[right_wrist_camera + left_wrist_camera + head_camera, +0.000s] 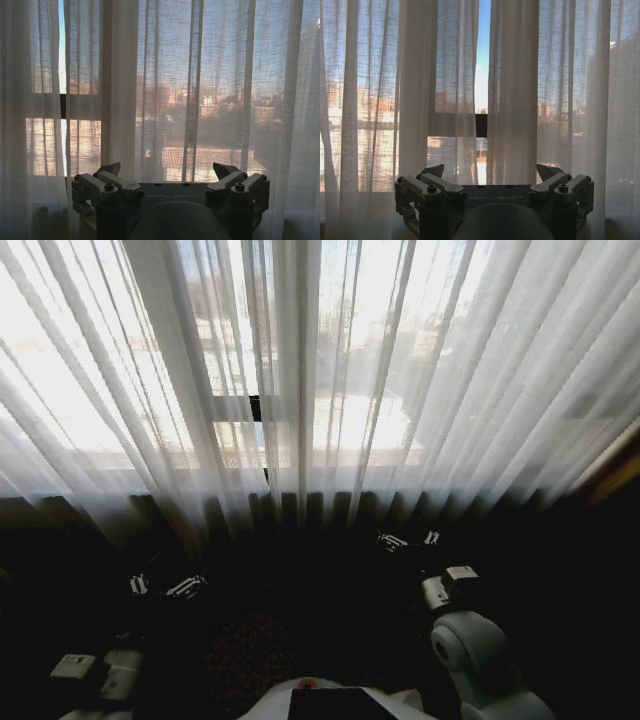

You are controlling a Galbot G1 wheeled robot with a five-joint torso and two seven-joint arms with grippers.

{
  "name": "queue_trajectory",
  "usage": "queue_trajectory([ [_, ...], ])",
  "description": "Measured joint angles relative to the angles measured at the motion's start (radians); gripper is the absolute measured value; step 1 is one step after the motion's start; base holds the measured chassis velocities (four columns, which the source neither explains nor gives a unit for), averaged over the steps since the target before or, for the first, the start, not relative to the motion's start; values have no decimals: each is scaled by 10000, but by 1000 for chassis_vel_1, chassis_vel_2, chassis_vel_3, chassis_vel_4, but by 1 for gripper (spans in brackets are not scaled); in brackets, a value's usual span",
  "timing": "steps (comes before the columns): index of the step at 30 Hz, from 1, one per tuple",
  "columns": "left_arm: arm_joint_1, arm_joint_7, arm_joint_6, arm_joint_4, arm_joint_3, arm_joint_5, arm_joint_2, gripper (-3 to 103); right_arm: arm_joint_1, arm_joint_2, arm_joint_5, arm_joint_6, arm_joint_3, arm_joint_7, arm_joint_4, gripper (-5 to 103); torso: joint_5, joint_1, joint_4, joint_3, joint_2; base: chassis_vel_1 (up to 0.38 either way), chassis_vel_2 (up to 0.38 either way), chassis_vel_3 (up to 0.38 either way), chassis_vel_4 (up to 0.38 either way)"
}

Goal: Open the curtains by pulling them apart, changing their state from closed to fully open.

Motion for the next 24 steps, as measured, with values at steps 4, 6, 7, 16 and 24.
queue_trajectory([
  [4, 7, 43, -12, 0, 10, 13, 0, 100, -10, -19, -1, 0, 6, 2, -19, 100, -8, 0, 0, 0, 0, -276, 343, 260, -364],
  [6, -6, 62, -13, 0, 13, 14, 2, 100, 22, -22, -2, 0, 10, 4, -43, 100, -1, 2, 0, 2, -1, -320, 396, 297, -426],
  [7, -6, 62, -13, 0, 13, 14, 2, 100, 22, -22, -2, 0, 10, 4, -43, 100, -1, 2, 0, 2, -1, -326, 392, 293, -426],
  [16, -55, 89, -14, 95, 23, 27, 9, 100, 72, 8, -7, 1, -14, 5, -113, 100, -4, 4, 0, 3, -3, -314, 396, 328, -403],
  [24, -129, 77, -25, 139, -48, 26, 16, 100, 181, 34, 15, 27, -47, 13, -164, 100, -7, -3, -1, 0, 1, -291, 387, 291, -394],
])
